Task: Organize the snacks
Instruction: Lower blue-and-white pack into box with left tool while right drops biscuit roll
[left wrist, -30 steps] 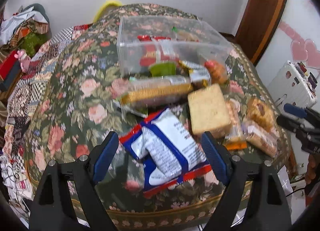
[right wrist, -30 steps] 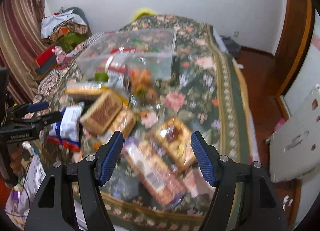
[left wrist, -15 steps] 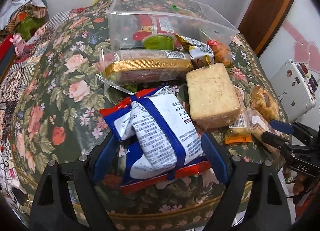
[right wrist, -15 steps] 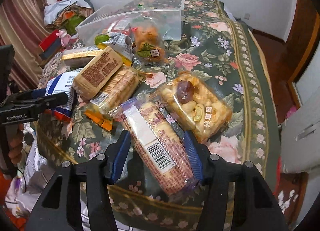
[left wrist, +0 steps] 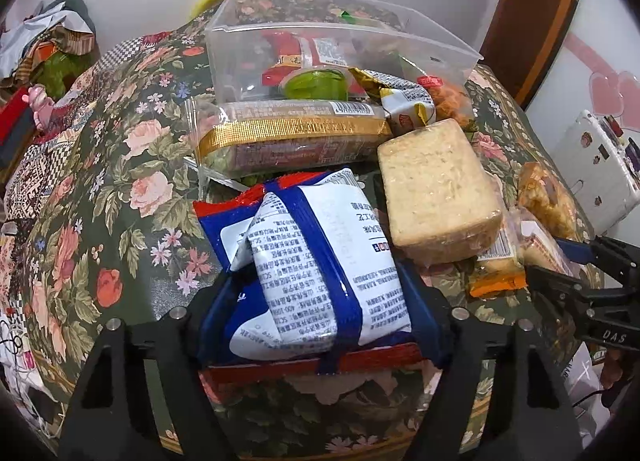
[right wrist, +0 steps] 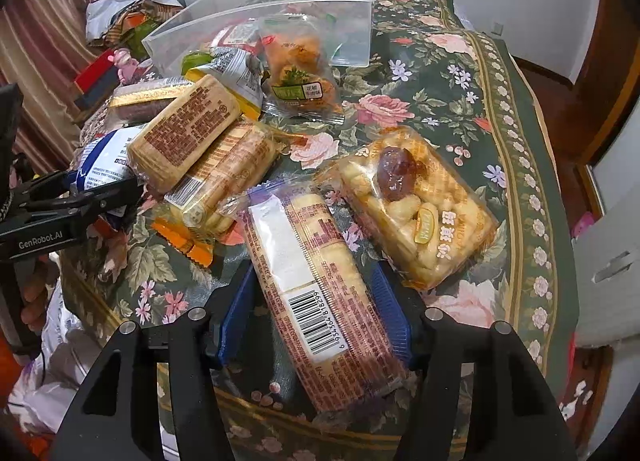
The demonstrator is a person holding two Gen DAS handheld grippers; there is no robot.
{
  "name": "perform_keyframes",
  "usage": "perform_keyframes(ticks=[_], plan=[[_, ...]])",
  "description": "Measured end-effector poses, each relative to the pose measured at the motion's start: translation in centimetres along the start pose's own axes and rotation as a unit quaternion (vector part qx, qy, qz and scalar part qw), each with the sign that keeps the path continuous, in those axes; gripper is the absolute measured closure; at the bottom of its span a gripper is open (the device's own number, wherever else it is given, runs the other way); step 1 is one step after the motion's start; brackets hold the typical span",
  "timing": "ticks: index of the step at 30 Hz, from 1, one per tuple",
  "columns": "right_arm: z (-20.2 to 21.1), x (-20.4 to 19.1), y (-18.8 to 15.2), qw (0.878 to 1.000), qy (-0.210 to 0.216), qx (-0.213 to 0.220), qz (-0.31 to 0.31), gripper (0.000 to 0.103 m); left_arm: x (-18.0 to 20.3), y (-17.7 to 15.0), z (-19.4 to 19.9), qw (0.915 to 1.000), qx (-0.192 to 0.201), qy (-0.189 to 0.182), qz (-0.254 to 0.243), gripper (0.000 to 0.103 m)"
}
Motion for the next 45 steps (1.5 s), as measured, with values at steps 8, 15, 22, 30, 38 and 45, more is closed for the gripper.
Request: perform_keyframes(ticks=[8,15,22,30,38,45], plan=[[0.6,-0.3,0.5,1.000,0.007,0.012,-0.009,0.060,-0.6,-0.2,1.2,1.0000,0.008,0.001,0.001,0.031],[2.4,-0.9,1.6,0.999,0.018,0.039,-0.012,0.062,-0.5,0.5,3.9,0.9991,0.043,0.000,-0.005,0.032],[3.8,-1.7,4.0,0.997,0.032,0.068,-0.008,0.071,-0.1,2.0,6.0,0.9972,0.074,-0.002,-0.008,0.032],[4.2,-2.6,5.6,0.996,0.037,0.083,0.005,0.082,-0.3,3.8,7.4,0.9948,0.101,-0.003,-0.007,0.032],[5.7,-3.5,7.9,0.992,0.044,0.121,0.012,0.082,-1.0,5.7,8.2,0.9924,0.123,0.003,-0.003,0.032],[7.0,-4.2,10.8,0.986,0.048,0.160,0.015,0.082,-1.9,8.4,8.7,0.9898,0.142,0.010,-0.005,0.032]])
Point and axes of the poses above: each gripper's, at about its wrist camera, not at the fingertips, and z roughly against the way its jaws point, x to its right, y to its top, the point moved 2 cm from there along -z, roughly the way its jaws point, and after that the axes turned 9 degrees about -z, right-handed, at the moved point
